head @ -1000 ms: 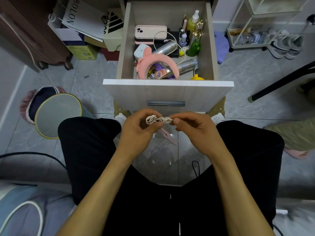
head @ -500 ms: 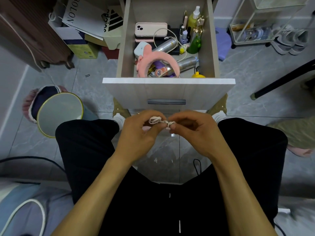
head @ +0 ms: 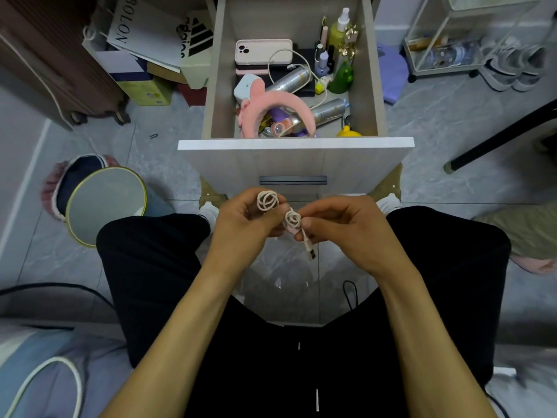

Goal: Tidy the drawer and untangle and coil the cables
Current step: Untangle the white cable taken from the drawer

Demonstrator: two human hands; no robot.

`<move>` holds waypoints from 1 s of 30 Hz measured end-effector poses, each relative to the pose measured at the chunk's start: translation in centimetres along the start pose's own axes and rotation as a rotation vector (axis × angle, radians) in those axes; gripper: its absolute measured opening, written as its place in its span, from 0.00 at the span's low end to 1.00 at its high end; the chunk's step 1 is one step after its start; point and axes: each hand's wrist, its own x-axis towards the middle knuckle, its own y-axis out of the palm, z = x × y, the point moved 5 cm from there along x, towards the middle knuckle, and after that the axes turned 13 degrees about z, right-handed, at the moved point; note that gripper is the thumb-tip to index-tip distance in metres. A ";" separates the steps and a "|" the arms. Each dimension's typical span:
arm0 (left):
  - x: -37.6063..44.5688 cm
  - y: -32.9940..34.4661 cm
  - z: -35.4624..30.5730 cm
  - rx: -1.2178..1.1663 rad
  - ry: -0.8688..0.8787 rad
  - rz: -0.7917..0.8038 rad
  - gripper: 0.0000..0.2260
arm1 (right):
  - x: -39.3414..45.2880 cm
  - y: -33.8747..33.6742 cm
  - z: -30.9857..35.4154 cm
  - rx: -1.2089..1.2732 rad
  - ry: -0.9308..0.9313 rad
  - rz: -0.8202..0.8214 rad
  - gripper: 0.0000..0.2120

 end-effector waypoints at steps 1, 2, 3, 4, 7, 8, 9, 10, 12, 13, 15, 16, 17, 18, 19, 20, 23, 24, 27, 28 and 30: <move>0.0 0.2 -0.1 0.011 0.003 0.001 0.04 | 0.0 0.0 0.0 -0.010 -0.001 -0.010 0.05; 0.0 0.2 -0.2 0.026 0.007 0.001 0.04 | 0.1 0.1 0.1 -0.026 -0.004 -0.016 0.04; 0.0 0.3 -0.3 0.035 0.007 0.001 0.04 | 0.1 0.1 0.1 -0.040 -0.006 -0.017 0.03; 0.0 0.3 -0.3 0.037 0.008 0.000 0.04 | 0.1 0.1 0.1 -0.048 -0.006 -0.015 0.02; -0.2 0.2 -0.8 0.168 0.084 -0.045 0.09 | 0.1 0.0 -0.2 -0.065 -0.005 -0.011 0.04; -0.4 0.0 -1.2 0.317 0.157 -0.081 0.11 | 0.1 0.0 -0.2 -0.066 -0.007 -0.008 0.05; -0.7 -0.1 -1.8 0.474 0.251 -0.115 0.12 | 0.1 -0.1 -0.4 -0.071 -0.009 -0.006 0.05; -1.0 -0.1 -2.3 0.598 0.353 -0.141 0.11 | 0.1 0.0 -0.4 -0.083 -0.013 -0.008 0.05; -1.6 -0.1 -2.8 0.751 0.507 -0.162 0.09 | 0.1 0.0 -0.5 -0.129 -0.021 -0.018 0.05; -1.8 0.0 -2.8 0.812 0.554 -0.165 0.09 | 0.2 0.0 -0.4 -0.159 -0.024 -0.018 0.06; -1.7 0.3 -2.6 0.926 0.559 -0.139 0.08 | 0.3 0.0 -0.3 -0.212 -0.034 -0.009 0.05; -1.5 0.5 -2.5 0.964 0.519 -0.109 0.08 | 0.4 0.0 -0.3 -0.232 -0.039 0.000 0.05; -1.1 0.5 -2.3 0.981 0.467 -0.072 0.09 | 0.4 0.0 -0.3 -0.249 -0.041 0.009 0.05; -0.9 0.5 -2.2 0.971 0.423 -0.031 0.09 | 0.4 0.0 -0.4 -0.265 -0.040 0.017 0.05; -0.7 0.6 -2.3 0.934 0.396 0.008 0.08 | 0.3 0.0 -0.5 -0.275 -0.039 0.025 0.04; -0.5 0.6 -2.3 0.879 0.370 0.043 0.07 | 0.2 -0.1 -0.7 -0.278 -0.039 0.031 0.04; -0.1 0.6 -2.2 0.714 0.253 0.094 0.01 | -0.1 0.0 -1.0 -0.250 -0.041 0.044 0.04; 0.0 0.6 -2.0 0.676 0.221 0.100 0.03 | -0.1 0.0 -1.0 -0.244 -0.043 0.048 0.04; 0.2 0.7 -1.2 0.526 0.147 0.106 0.06 | 0.0 -0.2 -0.9 -0.257 -0.056 0.071 0.05; 0.2 0.6 -0.8 0.423 0.112 0.092 0.07 | 0.0 -0.2 -0.9 -0.241 -0.065 0.080 0.04; 0.0 0.5 -0.1 0.169 -0.002 0.048 0.08 | 0.0 -0.3 -0.9 -0.201 -0.078 0.083 0.04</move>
